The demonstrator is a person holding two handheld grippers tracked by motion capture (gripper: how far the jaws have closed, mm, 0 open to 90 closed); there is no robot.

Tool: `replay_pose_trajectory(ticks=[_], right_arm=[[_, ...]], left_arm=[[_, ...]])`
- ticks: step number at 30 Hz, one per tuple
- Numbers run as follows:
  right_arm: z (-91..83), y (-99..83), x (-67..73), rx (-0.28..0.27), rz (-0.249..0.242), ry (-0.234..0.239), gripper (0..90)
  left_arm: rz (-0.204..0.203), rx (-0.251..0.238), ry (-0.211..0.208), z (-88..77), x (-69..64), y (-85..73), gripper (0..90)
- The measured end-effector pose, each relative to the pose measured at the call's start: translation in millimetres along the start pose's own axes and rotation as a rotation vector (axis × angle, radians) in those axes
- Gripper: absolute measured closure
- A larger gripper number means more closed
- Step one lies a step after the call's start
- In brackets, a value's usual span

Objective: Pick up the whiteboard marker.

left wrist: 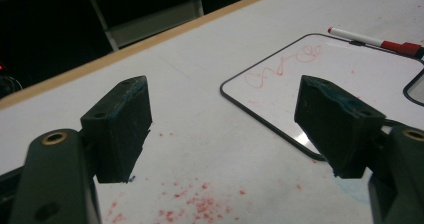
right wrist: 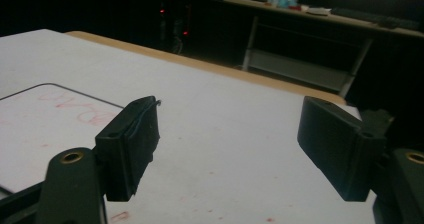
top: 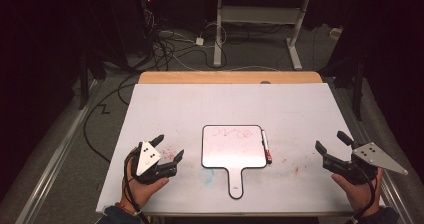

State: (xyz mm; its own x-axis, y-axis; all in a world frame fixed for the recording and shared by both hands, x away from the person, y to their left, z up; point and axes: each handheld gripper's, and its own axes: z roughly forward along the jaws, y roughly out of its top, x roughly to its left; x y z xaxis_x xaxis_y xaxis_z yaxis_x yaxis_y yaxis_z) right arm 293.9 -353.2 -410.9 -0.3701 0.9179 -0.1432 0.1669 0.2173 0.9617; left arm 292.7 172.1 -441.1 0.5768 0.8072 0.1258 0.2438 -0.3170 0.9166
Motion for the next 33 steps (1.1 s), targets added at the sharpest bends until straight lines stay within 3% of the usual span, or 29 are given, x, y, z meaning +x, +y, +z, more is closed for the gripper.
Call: replay_pose_trajectory(ticks=[4,7,9,12,16,18,23,25,28,33], right_arm=[[9.3,-6.6,7.3,0.058,-0.022,0.061,25.2],[13.5,-8.7,9.2,0.084,0.0,0.105,26.9],[15.3,-7.6,10.1,0.074,0.005,0.119,27.3],[16.2,-5.6,11.3,0.062,-0.006,0.128,28.3],[17.3,-7.6,13.5,0.094,-0.014,0.135,28.3],[18.9,-8.3,13.5,0.106,-0.013,0.135,28.1],[25.2,-7.6,11.3,0.134,-0.005,0.169,27.2],[31.0,-6.5,11.8,0.163,0.01,0.211,28.9],[41.9,-3.1,13.5,0.197,0.02,0.238,32.9],[61.5,6.1,16.7,0.271,0.039,0.253,35.0]], left_arm=[[0.043,0.033,0.001,5.2,-7.8,1.5,21.8],[0.034,0.036,-0.024,8.7,-9.7,-0.8,21.9],[0.055,0.044,-0.031,10.8,-10.3,-2.2,21.9],[0.046,0.064,-0.043,11.3,-12.2,-3.7,21.7],[0.05,0.081,-0.048,14.0,-12.9,-4.2,22.2],[0.075,0.091,-0.038,16.9,-13.0,-5.1,22.4],[0.059,0.127,-0.057,22.1,-12.9,-8.2,22.5],[0.061,0.135,-0.053,22.8,-13.1,-9.1,22.5],[0.058,0.134,-0.058,22.4,-12.3,-8.4,22.5],[0.067,0.151,-0.073,25.7,-13.8,-8.7,22.9]])
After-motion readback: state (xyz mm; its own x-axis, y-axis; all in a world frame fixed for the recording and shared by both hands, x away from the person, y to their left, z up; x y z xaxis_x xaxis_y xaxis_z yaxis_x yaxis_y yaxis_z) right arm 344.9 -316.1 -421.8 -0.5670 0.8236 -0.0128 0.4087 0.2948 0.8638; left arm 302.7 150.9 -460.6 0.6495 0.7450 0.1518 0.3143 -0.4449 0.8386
